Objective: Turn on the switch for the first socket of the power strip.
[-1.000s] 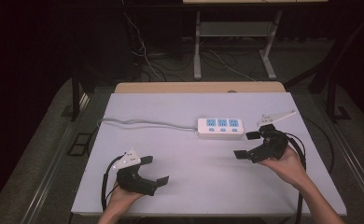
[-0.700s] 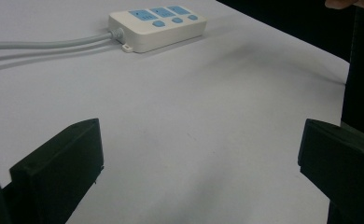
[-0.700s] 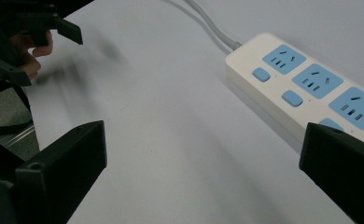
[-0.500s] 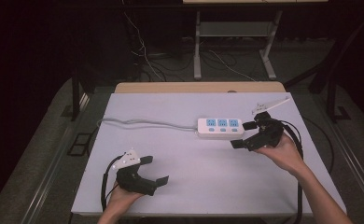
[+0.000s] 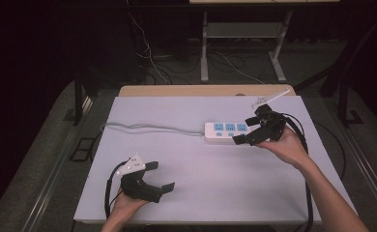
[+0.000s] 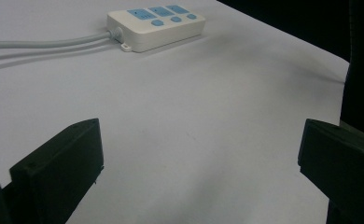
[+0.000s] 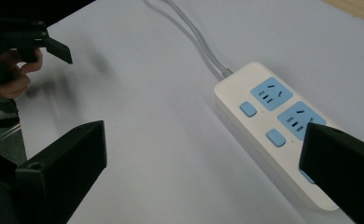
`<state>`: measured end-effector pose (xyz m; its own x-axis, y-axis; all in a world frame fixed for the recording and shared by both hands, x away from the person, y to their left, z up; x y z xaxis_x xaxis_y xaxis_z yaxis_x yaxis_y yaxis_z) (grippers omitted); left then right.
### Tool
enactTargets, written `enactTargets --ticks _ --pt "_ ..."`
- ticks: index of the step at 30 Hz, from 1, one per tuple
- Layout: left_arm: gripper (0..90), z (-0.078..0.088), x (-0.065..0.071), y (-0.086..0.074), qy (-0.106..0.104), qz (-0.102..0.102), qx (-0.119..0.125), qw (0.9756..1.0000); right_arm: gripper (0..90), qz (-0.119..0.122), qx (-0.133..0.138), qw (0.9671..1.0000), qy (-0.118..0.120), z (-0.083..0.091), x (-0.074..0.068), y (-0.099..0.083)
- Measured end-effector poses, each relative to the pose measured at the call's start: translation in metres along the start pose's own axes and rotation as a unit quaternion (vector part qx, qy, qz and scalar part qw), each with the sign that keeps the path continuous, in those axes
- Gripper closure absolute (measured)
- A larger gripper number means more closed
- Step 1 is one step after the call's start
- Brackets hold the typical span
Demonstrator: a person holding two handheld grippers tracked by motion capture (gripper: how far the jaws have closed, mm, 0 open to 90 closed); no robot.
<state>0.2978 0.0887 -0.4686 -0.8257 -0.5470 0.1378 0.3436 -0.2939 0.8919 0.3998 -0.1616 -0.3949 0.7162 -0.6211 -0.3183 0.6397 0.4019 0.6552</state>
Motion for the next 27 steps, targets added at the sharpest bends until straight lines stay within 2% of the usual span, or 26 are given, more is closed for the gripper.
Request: enactTargets --ticks 15,27 --pt "0.0 0.000 0.000 0.000 -0.002 0.000 0.001 1.0000 0.4 0.005 -0.007 0.9999 -0.009 -0.011 0.003 0.028" --pt "0.0 0.001 -0.001 0.000 -0.004 0.006 0.002 1.0000 0.4 -0.008 -0.009 0.9998 -0.018 -0.026 0.008 0.045"
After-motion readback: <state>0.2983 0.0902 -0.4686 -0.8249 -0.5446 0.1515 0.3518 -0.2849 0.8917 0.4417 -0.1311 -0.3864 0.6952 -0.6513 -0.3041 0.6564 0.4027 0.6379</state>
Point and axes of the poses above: each handheld gripper's, and its own axes: z roughly backward along the jaws, y roughly out of its top, x roughly to its right, the point moved 10 cm from there along -z, roughly forward along the jaws, and after that the axes turned 7 degrees about -z, right-handed, at the moved point
